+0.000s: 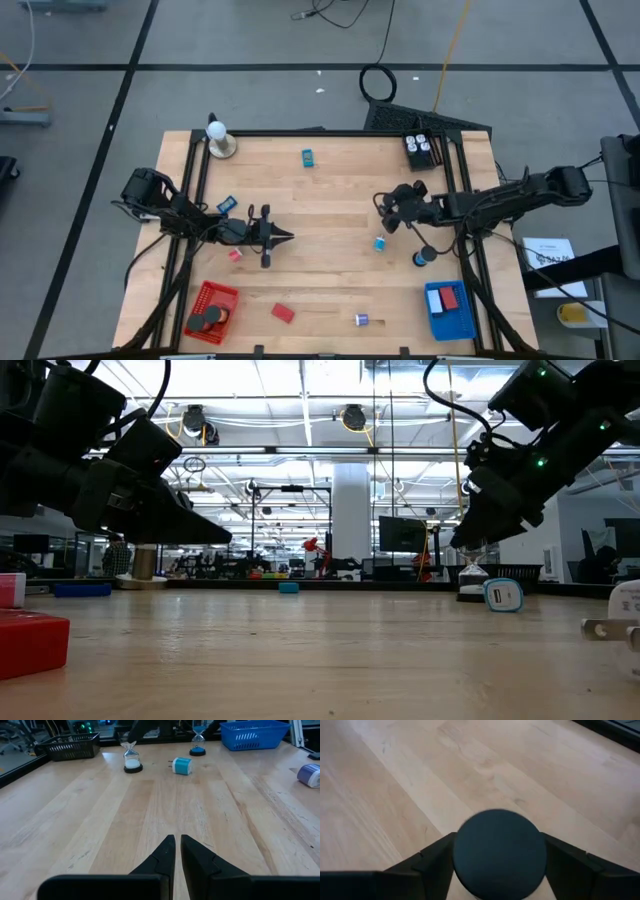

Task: Pick & Place Office items
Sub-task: Put the white hourglass into the red bin

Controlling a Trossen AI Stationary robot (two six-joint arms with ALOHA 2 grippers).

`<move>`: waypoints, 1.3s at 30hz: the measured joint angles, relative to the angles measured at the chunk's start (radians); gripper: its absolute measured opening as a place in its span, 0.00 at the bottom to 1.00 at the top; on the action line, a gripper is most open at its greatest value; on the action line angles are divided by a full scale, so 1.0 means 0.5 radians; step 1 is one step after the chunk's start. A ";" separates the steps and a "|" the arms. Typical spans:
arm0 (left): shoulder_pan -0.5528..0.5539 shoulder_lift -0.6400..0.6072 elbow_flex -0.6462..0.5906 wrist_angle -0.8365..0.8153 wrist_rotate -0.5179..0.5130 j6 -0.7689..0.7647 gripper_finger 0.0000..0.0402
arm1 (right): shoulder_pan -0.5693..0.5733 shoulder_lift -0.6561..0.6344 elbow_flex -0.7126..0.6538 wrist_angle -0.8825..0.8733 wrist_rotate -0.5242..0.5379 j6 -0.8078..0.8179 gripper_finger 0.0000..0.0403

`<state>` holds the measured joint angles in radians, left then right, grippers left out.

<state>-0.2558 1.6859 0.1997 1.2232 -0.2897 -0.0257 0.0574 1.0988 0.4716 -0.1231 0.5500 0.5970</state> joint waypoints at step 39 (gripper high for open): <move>-0.009 -0.510 -0.371 -0.002 -0.247 -0.072 0.09 | 0.294 1.720 1.494 0.827 -0.802 -0.724 0.50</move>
<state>-0.2604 1.4307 0.0143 1.2221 -0.4133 -0.0617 0.2045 1.9587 1.2187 0.2906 0.1491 0.2351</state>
